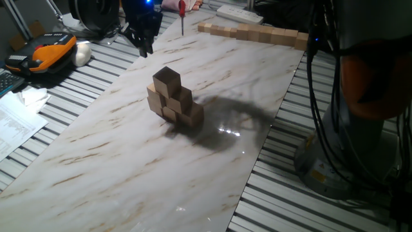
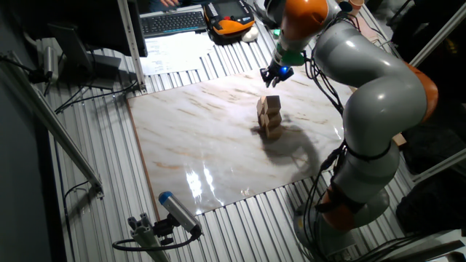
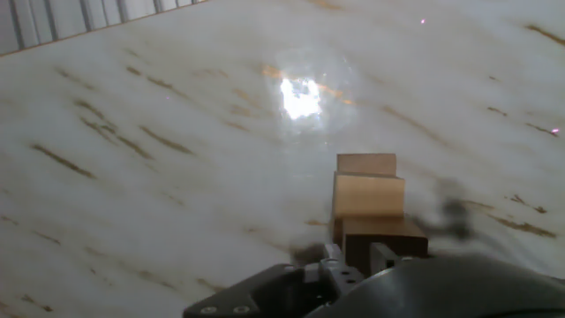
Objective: Stack the blocks into a pyramid shape
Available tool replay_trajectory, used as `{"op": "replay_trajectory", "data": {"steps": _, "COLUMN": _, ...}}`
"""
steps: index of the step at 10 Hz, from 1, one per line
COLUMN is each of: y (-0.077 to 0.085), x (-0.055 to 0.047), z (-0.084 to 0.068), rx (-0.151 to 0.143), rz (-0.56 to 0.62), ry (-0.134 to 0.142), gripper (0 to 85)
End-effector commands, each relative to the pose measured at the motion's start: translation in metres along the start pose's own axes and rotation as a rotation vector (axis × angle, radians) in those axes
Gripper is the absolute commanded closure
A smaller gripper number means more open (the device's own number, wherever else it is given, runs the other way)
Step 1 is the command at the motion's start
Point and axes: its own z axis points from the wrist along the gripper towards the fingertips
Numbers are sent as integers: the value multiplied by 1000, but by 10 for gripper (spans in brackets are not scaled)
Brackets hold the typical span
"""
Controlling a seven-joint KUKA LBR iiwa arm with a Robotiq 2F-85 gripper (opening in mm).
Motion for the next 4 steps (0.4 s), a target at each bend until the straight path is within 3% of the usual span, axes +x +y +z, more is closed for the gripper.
{"op": "replay_trajectory", "data": {"steps": 1, "y": -1, "x": -1, "z": -1, "rx": -10, "rz": -4, "ry": -2, "gripper": 850}}
{"op": "replay_trajectory", "data": {"steps": 4, "y": -4, "x": -4, "z": -3, "rx": -4, "rz": -20, "ry": -4, "gripper": 850}}
